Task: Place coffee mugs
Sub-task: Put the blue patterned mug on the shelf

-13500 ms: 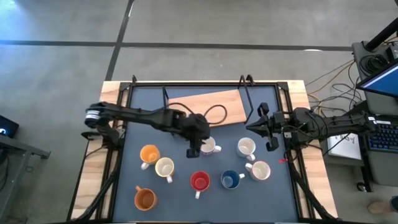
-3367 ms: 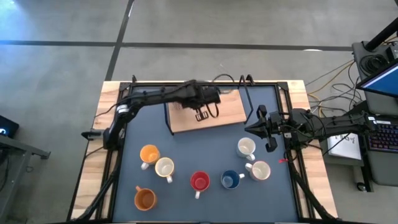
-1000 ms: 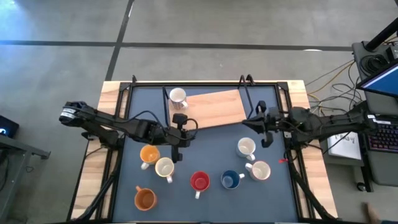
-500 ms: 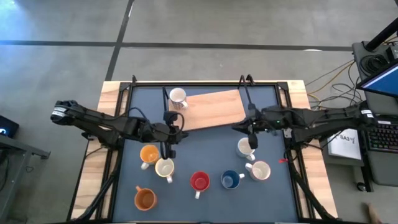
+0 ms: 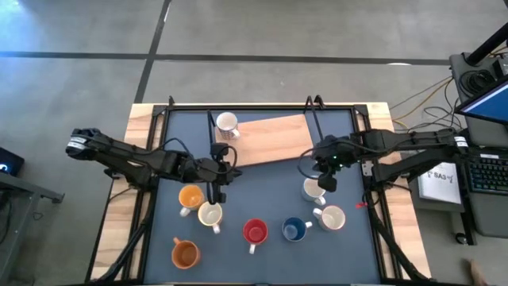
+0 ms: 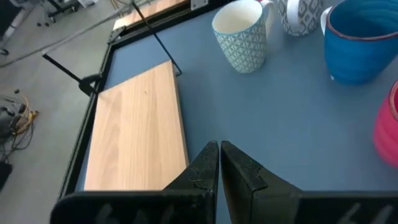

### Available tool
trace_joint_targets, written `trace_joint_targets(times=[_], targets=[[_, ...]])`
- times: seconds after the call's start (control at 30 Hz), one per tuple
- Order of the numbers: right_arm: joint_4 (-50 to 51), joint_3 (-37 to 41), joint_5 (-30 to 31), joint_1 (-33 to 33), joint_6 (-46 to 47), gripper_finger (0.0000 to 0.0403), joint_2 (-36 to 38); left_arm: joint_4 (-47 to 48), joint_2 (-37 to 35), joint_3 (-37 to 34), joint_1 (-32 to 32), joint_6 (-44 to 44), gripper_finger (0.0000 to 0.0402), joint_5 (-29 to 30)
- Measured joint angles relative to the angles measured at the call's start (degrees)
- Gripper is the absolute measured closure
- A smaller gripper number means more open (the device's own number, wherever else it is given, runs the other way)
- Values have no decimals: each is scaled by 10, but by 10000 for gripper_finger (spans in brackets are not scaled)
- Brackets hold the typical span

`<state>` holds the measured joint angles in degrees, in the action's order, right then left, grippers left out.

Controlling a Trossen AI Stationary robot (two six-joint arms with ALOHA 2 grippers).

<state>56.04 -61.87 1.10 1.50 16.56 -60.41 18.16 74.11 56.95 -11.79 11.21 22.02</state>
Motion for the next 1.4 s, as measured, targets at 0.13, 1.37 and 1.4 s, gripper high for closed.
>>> trace_joint_targets(times=[0.13, 1.37, 1.4], targets=[[7, -6, -20, 4, -30, 376, -25, -6, 0, 0, 0, 5, 402, 0], [25, -6, 26, 9, -159, 296, -152, -57, 0, 1, 23, 100, 402, 1], [24, -6, 26, 9, -162, 294, -157, -57, 1, 1, 23, 100, 402, 1]])
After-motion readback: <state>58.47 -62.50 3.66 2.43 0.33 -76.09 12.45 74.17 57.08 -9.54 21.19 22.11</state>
